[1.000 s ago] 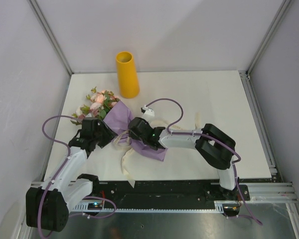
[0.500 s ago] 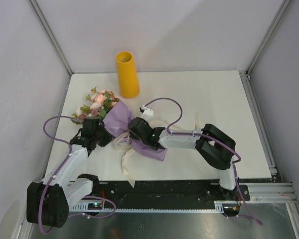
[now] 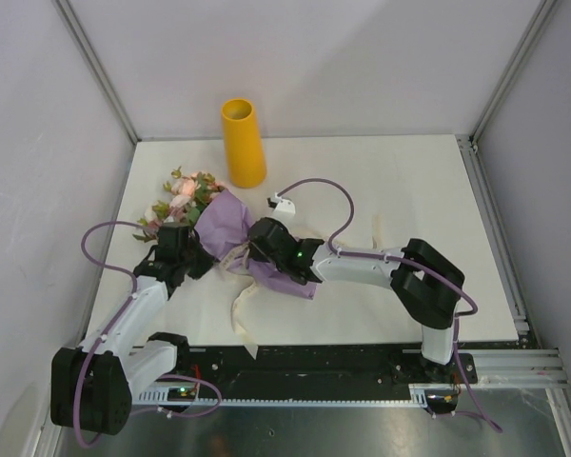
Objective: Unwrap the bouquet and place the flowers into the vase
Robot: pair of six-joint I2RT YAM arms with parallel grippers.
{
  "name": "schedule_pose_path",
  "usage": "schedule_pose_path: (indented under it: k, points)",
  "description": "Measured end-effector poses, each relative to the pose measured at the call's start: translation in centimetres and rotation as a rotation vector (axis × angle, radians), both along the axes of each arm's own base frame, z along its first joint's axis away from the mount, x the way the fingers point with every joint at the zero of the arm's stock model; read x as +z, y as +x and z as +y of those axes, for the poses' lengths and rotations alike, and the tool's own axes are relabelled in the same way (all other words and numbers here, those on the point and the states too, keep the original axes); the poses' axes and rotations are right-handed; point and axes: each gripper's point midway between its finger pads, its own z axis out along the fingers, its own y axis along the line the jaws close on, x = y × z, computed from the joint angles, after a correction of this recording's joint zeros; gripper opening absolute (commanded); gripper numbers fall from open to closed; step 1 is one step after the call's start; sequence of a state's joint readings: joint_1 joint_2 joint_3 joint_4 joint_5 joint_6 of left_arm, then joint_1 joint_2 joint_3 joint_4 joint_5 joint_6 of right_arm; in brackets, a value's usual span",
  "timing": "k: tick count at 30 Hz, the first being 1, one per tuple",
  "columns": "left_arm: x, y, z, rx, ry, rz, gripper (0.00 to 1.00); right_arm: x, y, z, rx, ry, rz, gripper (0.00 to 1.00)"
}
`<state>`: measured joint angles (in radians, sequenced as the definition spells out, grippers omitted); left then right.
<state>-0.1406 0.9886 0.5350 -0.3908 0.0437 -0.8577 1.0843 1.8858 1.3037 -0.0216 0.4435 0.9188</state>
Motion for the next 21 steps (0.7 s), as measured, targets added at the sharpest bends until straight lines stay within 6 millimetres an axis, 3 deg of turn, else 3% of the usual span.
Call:
schedule_pose_path:
  k: [4, 7, 11, 21]
  points:
    - [0.1, 0.2, 0.2, 0.015, 0.005, -0.006, 0.00, 0.9, -0.3, -0.1, 0.010, 0.012, -0.004, 0.01]
    - [0.0, 0.3, 0.4, 0.022, 0.011, -0.007, 0.00, 1.1, -0.5, -0.3, 0.020, 0.019, 0.001, 0.09]
    - [0.0, 0.2, 0.5, 0.027, 0.013, -0.005, 0.00, 0.5, -1.0, -0.2, 0.048, 0.024, 0.024, 0.01]
    - [0.2, 0.3, 1.1, 0.049, 0.037, -0.017, 0.00, 0.2, -1.1, -0.2, 0.067, 0.032, 0.031, 0.00]
